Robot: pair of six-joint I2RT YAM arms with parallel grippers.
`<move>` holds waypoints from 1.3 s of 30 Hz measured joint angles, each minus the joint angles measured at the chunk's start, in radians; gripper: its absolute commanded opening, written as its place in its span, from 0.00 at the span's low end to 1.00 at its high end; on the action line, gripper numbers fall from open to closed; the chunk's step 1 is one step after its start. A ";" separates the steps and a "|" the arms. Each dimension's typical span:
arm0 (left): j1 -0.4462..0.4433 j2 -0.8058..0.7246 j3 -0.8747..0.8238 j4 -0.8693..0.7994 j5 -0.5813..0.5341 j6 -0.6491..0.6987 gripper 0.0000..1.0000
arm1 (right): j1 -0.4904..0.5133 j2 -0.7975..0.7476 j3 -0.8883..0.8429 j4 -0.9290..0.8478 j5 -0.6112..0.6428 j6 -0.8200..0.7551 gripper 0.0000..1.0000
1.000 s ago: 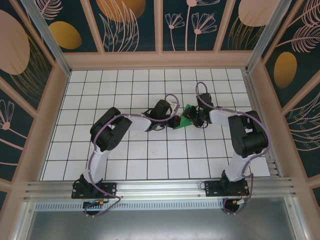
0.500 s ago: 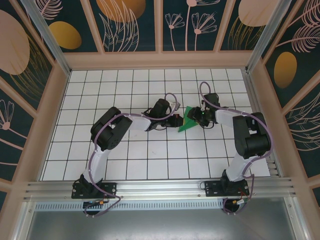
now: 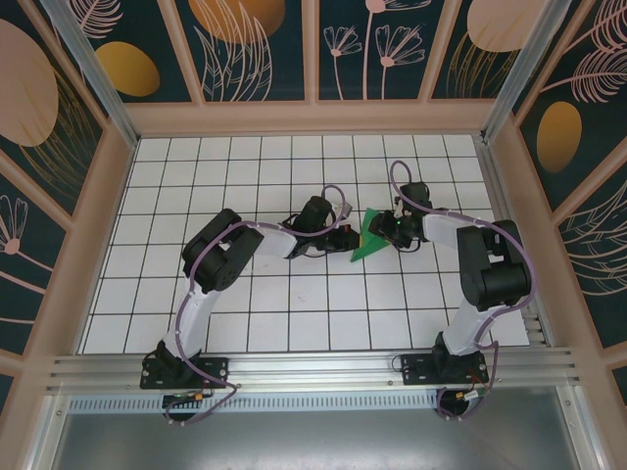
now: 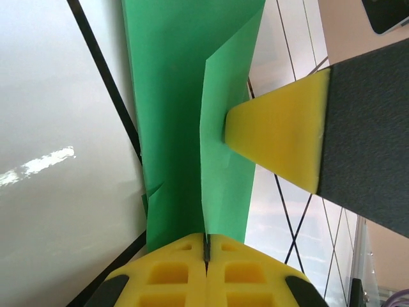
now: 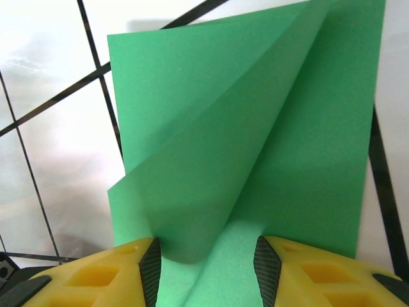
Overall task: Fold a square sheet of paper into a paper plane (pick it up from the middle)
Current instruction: Fourth fold the wing at the center of the table.
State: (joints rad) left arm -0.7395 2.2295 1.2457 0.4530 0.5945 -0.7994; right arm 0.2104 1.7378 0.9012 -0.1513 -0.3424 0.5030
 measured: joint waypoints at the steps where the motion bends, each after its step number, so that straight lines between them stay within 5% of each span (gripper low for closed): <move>1: 0.000 0.000 0.000 0.000 0.000 -0.001 0.05 | 0.000 0.002 0.003 -0.005 0.002 0.000 0.45; 14: 0.000 0.001 0.000 0.000 -0.011 -0.026 0.05 | 0.002 0.034 0.048 -0.060 0.016 0.001 0.46; 25: 0.000 0.001 0.000 0.002 -0.019 -0.034 0.06 | 0.014 0.048 0.072 -0.093 0.061 0.007 0.36; 35: 0.000 0.001 0.000 0.004 -0.019 -0.034 0.08 | 0.019 0.048 0.072 -0.089 0.061 0.015 0.43; 39: 0.000 0.001 -0.002 0.011 -0.019 -0.036 0.16 | 0.026 0.052 0.080 -0.098 0.078 0.027 0.43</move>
State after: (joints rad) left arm -0.7395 2.2303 1.2438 0.4644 0.5758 -0.8356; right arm 0.2363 1.7901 0.9817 -0.2489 -0.2646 0.5297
